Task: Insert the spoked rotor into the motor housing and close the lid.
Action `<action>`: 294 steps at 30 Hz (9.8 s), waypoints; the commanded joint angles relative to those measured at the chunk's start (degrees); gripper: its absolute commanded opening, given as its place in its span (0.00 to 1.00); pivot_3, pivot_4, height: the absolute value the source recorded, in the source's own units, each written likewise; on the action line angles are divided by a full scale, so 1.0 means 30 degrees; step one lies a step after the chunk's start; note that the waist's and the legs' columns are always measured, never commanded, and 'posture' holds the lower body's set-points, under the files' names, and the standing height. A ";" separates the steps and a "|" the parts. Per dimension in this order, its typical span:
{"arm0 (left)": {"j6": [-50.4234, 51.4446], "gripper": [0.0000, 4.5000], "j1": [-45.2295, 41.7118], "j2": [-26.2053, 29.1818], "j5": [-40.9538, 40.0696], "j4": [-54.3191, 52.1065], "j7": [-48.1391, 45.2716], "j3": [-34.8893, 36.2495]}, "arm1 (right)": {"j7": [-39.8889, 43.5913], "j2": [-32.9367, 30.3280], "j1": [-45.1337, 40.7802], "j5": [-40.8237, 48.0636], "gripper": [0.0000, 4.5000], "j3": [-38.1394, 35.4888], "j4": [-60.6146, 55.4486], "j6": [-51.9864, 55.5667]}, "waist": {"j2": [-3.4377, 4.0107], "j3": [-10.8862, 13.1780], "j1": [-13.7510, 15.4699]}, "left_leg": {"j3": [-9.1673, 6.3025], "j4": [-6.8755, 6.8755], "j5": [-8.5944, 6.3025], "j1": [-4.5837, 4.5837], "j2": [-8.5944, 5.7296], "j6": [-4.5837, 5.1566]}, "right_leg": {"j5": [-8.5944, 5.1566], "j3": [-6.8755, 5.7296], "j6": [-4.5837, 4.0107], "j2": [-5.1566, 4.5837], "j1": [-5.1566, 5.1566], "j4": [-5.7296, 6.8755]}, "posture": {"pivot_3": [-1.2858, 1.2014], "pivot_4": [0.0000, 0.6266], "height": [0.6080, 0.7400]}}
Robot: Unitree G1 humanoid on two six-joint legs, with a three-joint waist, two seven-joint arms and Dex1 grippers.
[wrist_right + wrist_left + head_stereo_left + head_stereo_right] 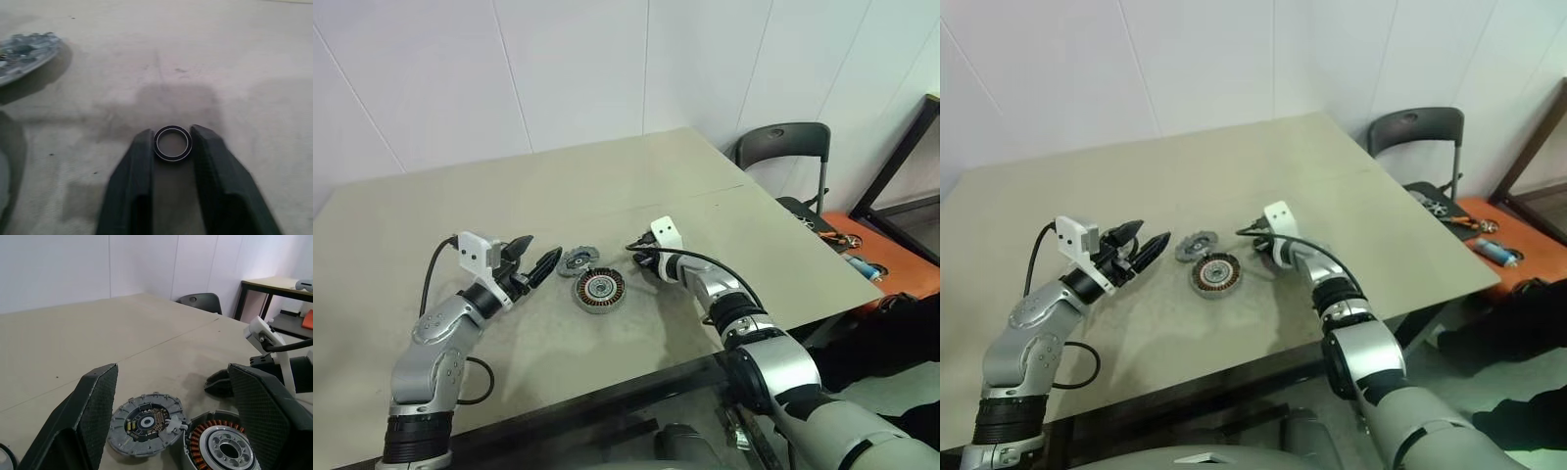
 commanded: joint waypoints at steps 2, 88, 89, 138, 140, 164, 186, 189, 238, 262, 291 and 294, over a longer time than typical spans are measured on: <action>-0.0420 0.85 -0.0463 0.0141 -0.0036 -0.0143 -0.0053 0.0248 | 0.0736 0.0270 0.0358 -0.0068 0.15 0.0522 -0.0266 0.0688 | 0.0000 0.0000 -0.0142 | -0.0001 0.0000 -0.0001 -0.0001 0.0001 -0.0002 | 0.0000 0.0000 -0.0001 0.0001 0.0000 -0.0002 | 0.52 0.00 1.00; -0.0923 0.85 -0.0265 0.0038 0.0273 0.0347 -0.0174 -0.0209 | 0.9956 -0.1630 0.1383 0.0938 0.15 0.6113 -0.9045 0.3703 | 0.0031 0.0048 0.0330 | 0.0035 -0.0009 -0.0069 -0.0073 0.0141 -0.0095 | -0.0001 0.0007 -0.0011 0.0108 -0.0092 -0.0059 | 0.52 0.00 1.00; -0.0916 0.85 -0.0222 0.0042 0.0264 0.0311 -0.0172 -0.0198 | 0.9860 -0.1598 0.1388 0.0875 0.15 0.6122 -0.8888 0.3611 | 0.0032 0.0048 0.0329 | 0.0035 -0.0009 -0.0069 -0.0073 0.0141 -0.0095 | 0.0000 0.0007 -0.0011 0.0108 -0.0092 -0.0059 | 0.52 0.00 1.00; -0.0839 0.85 0.0247 -0.0341 0.0308 -0.0288 0.0263 -0.0655 | 0.8232 -0.1621 0.1482 0.0352 0.89 0.5905 -0.8943 0.1069 | 0.0037 0.0054 0.0340 | 0.0035 -0.0009 -0.0069 -0.0057 0.0148 -0.0096 | 0.0003 0.0007 -0.0015 0.0114 -0.0074 -0.0059 | 0.52 0.00 1.00; -0.0815 0.85 0.0263 -0.0345 0.0318 -0.0304 0.0268 -0.0641 | 0.8366 -0.1677 0.1597 0.0493 0.89 0.5906 -0.9217 0.1173 | 0.0039 0.0056 0.0338 | 0.0035 -0.0010 -0.0070 -0.0060 0.0148 -0.0097 | 0.0002 0.0006 -0.0015 0.0115 -0.0079 -0.0062 | 0.52 0.00 1.00; -0.0821 0.85 0.0184 -0.0378 0.0357 -0.0312 0.0396 -0.0614 | 1.0097 -0.3332 0.2012 -0.0755 0.89 0.7149 -1.0301 -0.2184 | 0.0045 0.0071 0.0337 | 0.0039 -0.0017 -0.0071 -0.0065 0.0154 -0.0095 | 0.0000 0.0006 -0.0011 0.0117 -0.0083 -0.0071 | 0.52 0.00 1.00; -0.0797 0.85 0.0344 -0.0239 0.0263 -0.0341 0.0246 -0.0441 | 1.1029 -0.3409 0.2011 -0.0370 0.46 0.6748 -1.0316 -0.1497 | 0.0043 0.0075 0.0341 | 0.0038 -0.0018 -0.0072 -0.0066 0.0154 -0.0095 | 0.0001 0.0006 -0.0013 0.0119 -0.0083 -0.0072 | 0.52 0.00 1.00; -0.0789 0.85 0.0386 -0.0214 0.0247 -0.0365 0.0203 -0.0413 | 1.1133 -0.3428 0.2043 -0.0326 0.46 0.6776 -1.0470 -0.1414 | 0.0043 0.0075 0.0342 | 0.0038 -0.0018 -0.0071 -0.0066 0.0154 -0.0095 | 0.0001 0.0006 -0.0014 0.0118 -0.0084 -0.0072 | 0.52 0.00 1.00; -0.0425 0.85 -0.0435 0.0030 -0.0088 0.0625 -0.0064 -0.0151 | 0.9196 -0.3197 0.1445 -0.1894 0.46 0.6993 -0.7758 -0.4722 | 0.0041 0.0080 0.0343 | 0.0038 -0.0027 -0.0072 -0.0058 0.0156 -0.0097 | 0.0002 0.0006 -0.0020 0.0122 -0.0081 -0.0073 | 0.52 0.00 1.00; -0.0411 0.85 -0.0622 0.0061 0.0022 0.0834 0.0032 -0.0187 | 1.0238 -0.2371 0.1064 0.0683 0.46 0.6044 -1.0236 0.1161 | 0.0047 0.0084 0.0354 | 0.0037 -0.0027 -0.0073 -0.0062 0.0159 -0.0098 | 0.0001 0.0004 -0.0019 0.0122 -0.0084 -0.0075 | 0.52 0.00 1.00; -0.0378 0.85 -0.0491 -0.0025 0.0019 0.0636 0.0089 -0.0285 | 0.7648 -0.1447 0.0589 -0.2092 0.01 0.6713 -0.5396 -0.3836 | 0.0049 0.0086 0.0316 | 0.0038 -0.0035 -0.0073 -0.0070 0.0160 -0.0099 | 0.0003 0.0006 -0.0022 0.0126 -0.0094 -0.0086 | 0.52 0.00 1.00; -0.0371 0.85 -0.0485 -0.0028 0.0012 0.0631 0.0099 -0.0291 | 0.7503 -0.1431 0.0514 -0.2142 0.01 0.6597 -0.5076 -0.4051 | 0.0049 0.0085 0.0309 | 0.0039 -0.0035 -0.0073 -0.0061 0.0160 -0.0099 | 0.0003 0.0007 -0.0022 0.0128 -0.0090 -0.0077 | 0.52 0.00 1.00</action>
